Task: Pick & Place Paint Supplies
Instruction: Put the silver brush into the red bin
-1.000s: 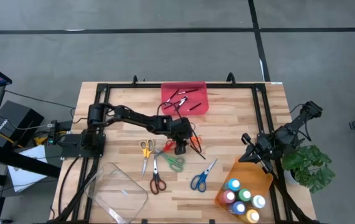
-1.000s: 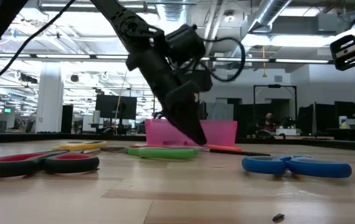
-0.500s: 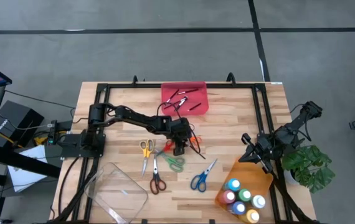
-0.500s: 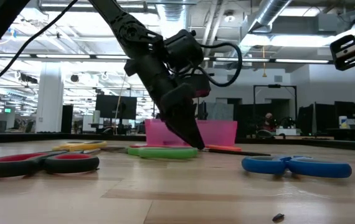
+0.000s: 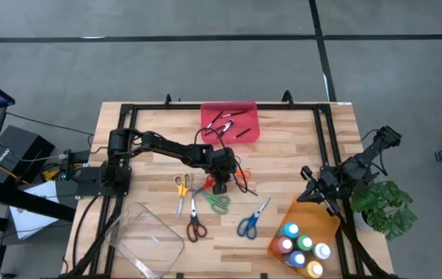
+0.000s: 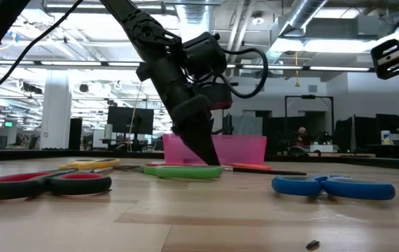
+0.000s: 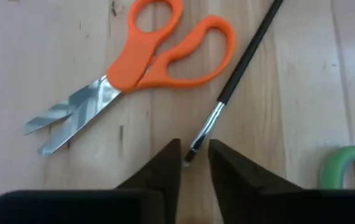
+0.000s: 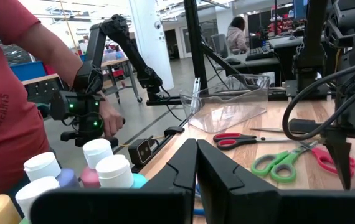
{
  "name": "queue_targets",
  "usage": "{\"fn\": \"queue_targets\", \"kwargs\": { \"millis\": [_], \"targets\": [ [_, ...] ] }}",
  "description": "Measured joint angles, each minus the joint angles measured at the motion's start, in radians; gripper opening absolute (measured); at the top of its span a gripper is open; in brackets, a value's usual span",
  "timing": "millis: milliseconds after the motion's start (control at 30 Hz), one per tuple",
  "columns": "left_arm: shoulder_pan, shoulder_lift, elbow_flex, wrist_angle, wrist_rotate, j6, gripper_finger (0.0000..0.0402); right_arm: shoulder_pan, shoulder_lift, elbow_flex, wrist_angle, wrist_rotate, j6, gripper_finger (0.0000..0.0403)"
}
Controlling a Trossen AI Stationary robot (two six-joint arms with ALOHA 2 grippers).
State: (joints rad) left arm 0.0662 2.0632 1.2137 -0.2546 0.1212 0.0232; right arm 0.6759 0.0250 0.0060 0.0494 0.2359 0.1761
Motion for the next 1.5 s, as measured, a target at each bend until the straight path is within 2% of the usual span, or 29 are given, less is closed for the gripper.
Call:
{"fn": "queue_targets", "kwargs": {
  "millis": [133, 233, 467, 633, 900, 1133, 1333, 1500],
  "targets": [
    [-0.001, 0.000, 0.000, 0.001, -0.020, -0.002, 0.0029, 0.000, 0.000, 0.000, 0.000, 0.000, 0.000, 0.0009],
    [-0.001, 0.000, 0.000, 0.000, -0.020, -0.003, 0.0006, 0.000, 0.000, 0.000, 0.000, 0.000, 0.000, 0.0009],
    [-0.001, -0.008, -0.001, 0.000, -0.016, -0.033, 0.0001, 0.000, 0.000, 0.000, 0.000, 0.000, 0.000, 0.0008],
    [-0.002, -0.067, -0.012, -0.019, 0.002, -0.109, 0.0000, 0.000, 0.000, 0.000, 0.000, 0.000, 0.000, 0.0008],
    [-0.003, -0.215, -0.009, 0.004, 0.038, -0.198, 0.0000, 0.000, 0.000, 0.000, 0.000, 0.000, 0.000, 0.0008],
    [0.009, -0.385, -0.006, 0.121, 0.043, -0.384, 0.0000, 0.000, 0.000, 0.000, 0.000, 0.000, 0.000, 0.0008],
    [0.037, -0.535, -0.006, 0.208, 0.096, -0.559, 0.0000, 0.000, 0.000, 0.000, 0.000, 0.000, 0.000, 0.0008],
    [0.025, -0.685, -0.005, 0.317, 0.098, -0.588, 0.0000, 0.000, 0.000, 0.000, 0.000, 0.000, 0.000, 0.0008]
  ]
}}
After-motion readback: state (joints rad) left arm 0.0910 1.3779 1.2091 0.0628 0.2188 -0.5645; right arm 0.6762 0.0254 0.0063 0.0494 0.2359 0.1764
